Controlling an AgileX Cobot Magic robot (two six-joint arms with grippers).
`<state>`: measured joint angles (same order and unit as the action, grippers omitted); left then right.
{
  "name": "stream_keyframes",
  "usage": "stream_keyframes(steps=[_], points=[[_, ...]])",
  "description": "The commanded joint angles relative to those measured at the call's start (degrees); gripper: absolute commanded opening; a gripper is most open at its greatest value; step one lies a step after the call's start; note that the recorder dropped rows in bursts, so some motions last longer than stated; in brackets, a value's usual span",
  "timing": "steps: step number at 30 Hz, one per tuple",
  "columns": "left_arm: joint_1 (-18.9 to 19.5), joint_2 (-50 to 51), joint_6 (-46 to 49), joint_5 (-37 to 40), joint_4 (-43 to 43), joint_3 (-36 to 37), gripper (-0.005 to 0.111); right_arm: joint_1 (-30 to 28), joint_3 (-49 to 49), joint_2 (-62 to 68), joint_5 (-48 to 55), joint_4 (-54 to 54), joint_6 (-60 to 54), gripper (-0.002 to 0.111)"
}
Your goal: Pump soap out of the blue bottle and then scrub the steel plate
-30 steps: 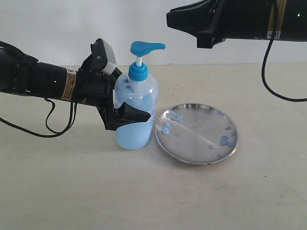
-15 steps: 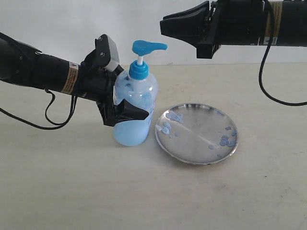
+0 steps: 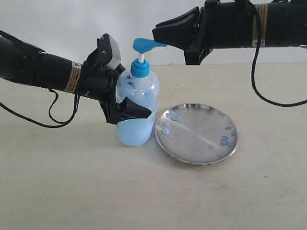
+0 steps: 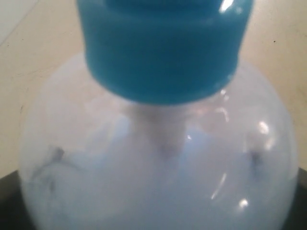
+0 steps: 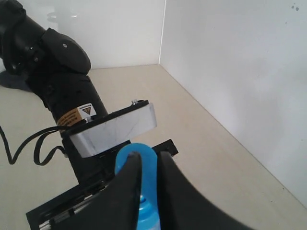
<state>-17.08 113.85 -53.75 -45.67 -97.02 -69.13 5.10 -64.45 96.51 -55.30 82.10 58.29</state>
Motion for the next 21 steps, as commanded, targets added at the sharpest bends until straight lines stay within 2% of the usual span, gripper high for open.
stream_keyframes(steps=[1, 6, 12, 21], points=[[-0.31, -0.45, -0.24, -2.28, 1.90, -0.95, 0.004, 0.21, -0.28, 0.11, -1.14, -2.09, -1.08, 0.003], [-0.31, -0.45, -0.24, -2.28, 1.90, -0.95, 0.004, 2.09, -0.28, 0.11, -1.42, -3.56, -2.76, 0.003], [-0.31, -0.45, -0.24, -2.28, 1.90, -0.95, 0.004, 4.19, -0.28, 0.11, 8.65, -5.38, -4.02, 0.003], [-0.31, -0.45, -0.24, -2.28, 1.90, -0.95, 0.004, 4.18, -0.28, 0.13, 6.46, -7.52, -4.02, 0.003]])
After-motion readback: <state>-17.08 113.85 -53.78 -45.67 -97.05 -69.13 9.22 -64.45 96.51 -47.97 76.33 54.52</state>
